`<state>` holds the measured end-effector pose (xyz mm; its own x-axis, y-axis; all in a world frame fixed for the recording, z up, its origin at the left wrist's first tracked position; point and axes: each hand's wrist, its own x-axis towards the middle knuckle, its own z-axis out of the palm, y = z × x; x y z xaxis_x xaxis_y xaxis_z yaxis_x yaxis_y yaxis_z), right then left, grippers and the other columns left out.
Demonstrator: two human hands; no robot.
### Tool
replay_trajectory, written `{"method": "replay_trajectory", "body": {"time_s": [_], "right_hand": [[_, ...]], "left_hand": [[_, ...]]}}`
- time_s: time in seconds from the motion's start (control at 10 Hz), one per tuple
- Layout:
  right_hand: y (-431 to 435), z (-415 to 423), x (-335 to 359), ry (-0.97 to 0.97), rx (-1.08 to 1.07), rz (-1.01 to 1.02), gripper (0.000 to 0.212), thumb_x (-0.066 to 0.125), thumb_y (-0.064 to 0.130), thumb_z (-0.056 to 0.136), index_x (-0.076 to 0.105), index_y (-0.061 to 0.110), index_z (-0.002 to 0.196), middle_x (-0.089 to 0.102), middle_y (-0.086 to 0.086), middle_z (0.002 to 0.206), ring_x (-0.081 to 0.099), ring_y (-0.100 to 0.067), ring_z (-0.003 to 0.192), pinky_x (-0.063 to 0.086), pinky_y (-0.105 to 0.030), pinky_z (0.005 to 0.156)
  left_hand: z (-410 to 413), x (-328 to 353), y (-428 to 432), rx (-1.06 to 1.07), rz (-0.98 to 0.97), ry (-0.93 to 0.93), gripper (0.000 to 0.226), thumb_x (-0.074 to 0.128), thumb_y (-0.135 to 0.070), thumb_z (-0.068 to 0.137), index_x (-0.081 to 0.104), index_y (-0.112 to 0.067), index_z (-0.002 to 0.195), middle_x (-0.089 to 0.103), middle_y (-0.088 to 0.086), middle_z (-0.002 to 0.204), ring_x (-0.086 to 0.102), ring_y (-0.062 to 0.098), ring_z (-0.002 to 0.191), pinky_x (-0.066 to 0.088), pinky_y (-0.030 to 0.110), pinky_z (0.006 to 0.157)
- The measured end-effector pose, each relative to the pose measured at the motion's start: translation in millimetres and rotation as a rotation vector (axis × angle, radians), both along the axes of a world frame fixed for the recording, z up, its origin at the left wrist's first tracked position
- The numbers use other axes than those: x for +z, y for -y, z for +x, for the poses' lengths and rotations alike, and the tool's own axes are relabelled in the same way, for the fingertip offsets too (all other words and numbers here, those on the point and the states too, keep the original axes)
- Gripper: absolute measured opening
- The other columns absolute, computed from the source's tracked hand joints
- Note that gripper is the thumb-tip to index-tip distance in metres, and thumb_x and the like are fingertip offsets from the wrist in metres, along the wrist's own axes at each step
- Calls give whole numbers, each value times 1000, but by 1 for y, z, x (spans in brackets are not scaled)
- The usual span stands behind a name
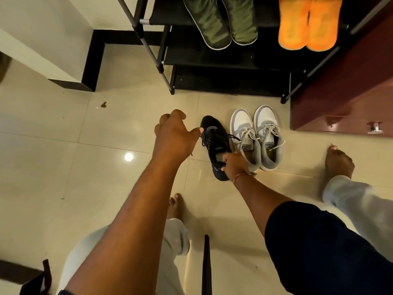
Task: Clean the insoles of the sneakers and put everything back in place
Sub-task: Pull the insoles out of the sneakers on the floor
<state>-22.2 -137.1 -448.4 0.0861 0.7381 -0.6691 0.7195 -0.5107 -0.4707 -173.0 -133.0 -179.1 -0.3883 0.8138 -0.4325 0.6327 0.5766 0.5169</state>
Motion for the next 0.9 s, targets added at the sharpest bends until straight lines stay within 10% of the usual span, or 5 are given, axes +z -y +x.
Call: {"method": "replay_trajectory", "body": {"time_s": [0.1, 0.5, 0.6, 0.8, 0.9], "right_hand": [[-4, 7, 64, 180, 468, 54, 14, 57, 15, 93, 66, 9, 102, 59, -10, 98, 61, -34, 104, 51, -42, 88], [-100, -65, 317, -452, 89, 852, 16, 67, 33, 93, 69, 17, 92, 61, 13, 67, 59, 1, 66, 46, -11, 60], [-139, -94, 393, -504, 76, 1066, 29, 69, 40, 91, 64, 18, 109, 63, 4, 96, 61, -7, 85, 52, -18, 72], [-185, -113, 436, -443, 105, 886, 32, 67, 39, 92, 60, 19, 116, 62, 1, 113, 60, -12, 96, 47, -19, 72], [-180, -106, 417, -459, 53, 816, 33, 66, 37, 93, 61, 20, 121, 64, 1, 118, 60, -10, 98, 40, -13, 68]], "left_hand": [[1, 2, 0, -7, -2, 5, 58, 71, -38, 92, 46, -18, 141, 42, 6, 147, 47, 30, 130, 51, 46, 101], [-16, 41, -14, 355, 464, 129, 43, 65, -41, 96, 54, -22, 132, 56, -2, 135, 54, 13, 120, 48, 30, 96], [-22, 55, -16, 444, 590, 234, 45, 64, -44, 95, 52, -23, 133, 57, -7, 134, 54, 10, 122, 51, 34, 98], [-42, 104, -72, 486, 816, 381, 54, 67, -39, 95, 43, -25, 141, 54, -3, 138, 53, 11, 126, 45, 16, 86], [-64, 132, -130, 446, 806, 336, 80, 70, -45, 90, 27, -24, 155, 41, 3, 152, 46, 19, 135, 48, 36, 105]]}}
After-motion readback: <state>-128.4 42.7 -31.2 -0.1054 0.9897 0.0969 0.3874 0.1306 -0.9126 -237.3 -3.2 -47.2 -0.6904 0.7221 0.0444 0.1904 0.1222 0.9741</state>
